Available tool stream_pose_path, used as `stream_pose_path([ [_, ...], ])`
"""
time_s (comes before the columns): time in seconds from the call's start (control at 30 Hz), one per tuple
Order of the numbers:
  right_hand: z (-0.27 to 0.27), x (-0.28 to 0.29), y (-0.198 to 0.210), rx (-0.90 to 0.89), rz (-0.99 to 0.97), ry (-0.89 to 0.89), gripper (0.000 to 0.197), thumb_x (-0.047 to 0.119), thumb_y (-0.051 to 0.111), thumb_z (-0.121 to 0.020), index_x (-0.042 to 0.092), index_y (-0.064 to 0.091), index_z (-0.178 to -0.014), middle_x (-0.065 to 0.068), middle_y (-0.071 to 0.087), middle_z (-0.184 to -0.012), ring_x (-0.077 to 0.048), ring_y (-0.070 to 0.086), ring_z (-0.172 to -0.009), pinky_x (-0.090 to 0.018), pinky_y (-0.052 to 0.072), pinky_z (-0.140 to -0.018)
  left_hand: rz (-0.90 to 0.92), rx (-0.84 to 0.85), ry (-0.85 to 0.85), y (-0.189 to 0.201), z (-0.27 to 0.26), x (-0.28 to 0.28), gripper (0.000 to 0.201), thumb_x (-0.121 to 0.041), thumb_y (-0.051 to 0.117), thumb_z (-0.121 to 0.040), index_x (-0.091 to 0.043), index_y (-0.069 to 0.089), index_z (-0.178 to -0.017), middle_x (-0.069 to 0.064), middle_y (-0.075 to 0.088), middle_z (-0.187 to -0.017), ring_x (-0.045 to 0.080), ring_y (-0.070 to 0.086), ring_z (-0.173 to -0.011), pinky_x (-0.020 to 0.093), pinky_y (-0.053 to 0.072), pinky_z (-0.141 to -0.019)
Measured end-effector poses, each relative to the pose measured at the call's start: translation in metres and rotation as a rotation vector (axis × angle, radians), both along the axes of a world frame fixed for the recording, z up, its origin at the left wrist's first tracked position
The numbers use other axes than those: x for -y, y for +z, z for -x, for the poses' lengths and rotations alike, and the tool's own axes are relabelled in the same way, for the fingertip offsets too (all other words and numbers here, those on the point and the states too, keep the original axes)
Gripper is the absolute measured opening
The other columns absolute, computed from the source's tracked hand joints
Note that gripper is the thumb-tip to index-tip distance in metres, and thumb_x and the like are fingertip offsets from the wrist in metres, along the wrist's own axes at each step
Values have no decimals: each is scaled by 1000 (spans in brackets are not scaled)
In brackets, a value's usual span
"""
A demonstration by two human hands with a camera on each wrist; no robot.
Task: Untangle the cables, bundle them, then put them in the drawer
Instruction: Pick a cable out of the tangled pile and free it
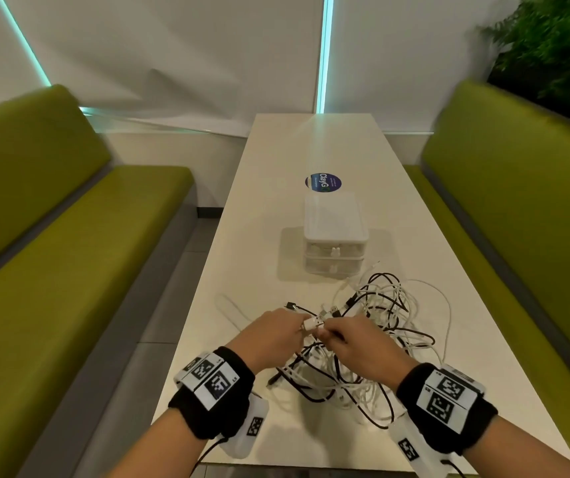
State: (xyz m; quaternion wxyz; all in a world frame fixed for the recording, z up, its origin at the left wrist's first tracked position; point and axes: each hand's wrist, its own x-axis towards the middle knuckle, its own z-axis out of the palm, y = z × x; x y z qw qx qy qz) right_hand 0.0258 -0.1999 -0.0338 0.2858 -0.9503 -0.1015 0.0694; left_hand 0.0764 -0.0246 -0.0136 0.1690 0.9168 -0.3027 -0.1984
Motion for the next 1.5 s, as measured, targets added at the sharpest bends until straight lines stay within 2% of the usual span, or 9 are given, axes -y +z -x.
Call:
stream_pose_path([
  [0.1,7,5,-5,-3,-62,-13,39,42,48,-100,32,47,-62,8,49,-56,-7,45,-52,-19,32,-52,-49,66,-34,-7,3,4,26,-22,42,-100,-15,61,-116,9,67,-112,28,60,-102,36,45,-84],
  [0.2,9,9,-12,-45,-191,-39,43,47,47,-99,30,47,-59,9,43,-53,-5,39,-50,-19,30,-52,51,151,10,-3,2,2,15,-15,43,-95,-19,55,-86,3,64,-86,26,59,-83,37,43,-71],
  [0.37,3,11,-11,-66,-232,-60,49,48,47,-99,16,49,-62,7,39,-55,-6,34,-49,-23,30,-53,167,191,250,2,-17,-21,33,-14,41,-98,-29,41,-69,-2,59,-74,24,55,-72,34,40,-67],
  [0.5,2,4,-6,-70,-225,-30,45,46,46,-100,25,48,-59,11,42,-51,-5,36,-49,-21,30,-54,215,213,332,1,-17,-30,38,-17,42,-100,-31,37,-65,-6,55,-67,21,50,-65,33,36,-61],
  [0.73,1,-2,4,-95,-178,-8,44,40,44,-102,9,53,-72,8,42,-57,-4,38,-48,-20,29,-51,383,183,461,-4,-16,-38,34,-21,42,-101,-22,48,-67,3,67,-78,26,59,-73,34,43,-63],
  [1.03,1,-3,3,-148,-198,-17,41,38,44,-102,16,46,-67,8,43,-55,-3,39,-44,-26,34,-55,502,120,542,-12,-18,-41,41,-36,37,-103,-12,56,-76,11,64,-76,20,49,-65,33,37,-61],
  [1.17,-1,-4,6,-144,-156,-55,43,38,43,-102,17,47,-65,9,44,-56,-3,37,-45,-25,33,-55,325,166,411,-8,-14,-39,21,-17,40,-102,-23,61,-102,-9,65,-102,19,62,-84,32,48,-71],
  [1.3,-2,-4,4,-130,-150,-88,42,39,43,-102,18,51,-67,7,49,-59,-6,42,-52,-28,35,-58,253,186,123,7,1,-21,47,-12,41,-101,-35,41,-141,-20,48,-127,17,68,-88,37,49,-90],
  [1.5,6,-2,5,-46,-239,-50,41,40,45,-101,22,61,-68,12,49,-52,-1,47,-50,-16,31,-52,35,154,-64,-8,5,-4,21,-25,39,-101,-15,57,-100,3,60,-104,24,59,-94,39,44,-85],
])
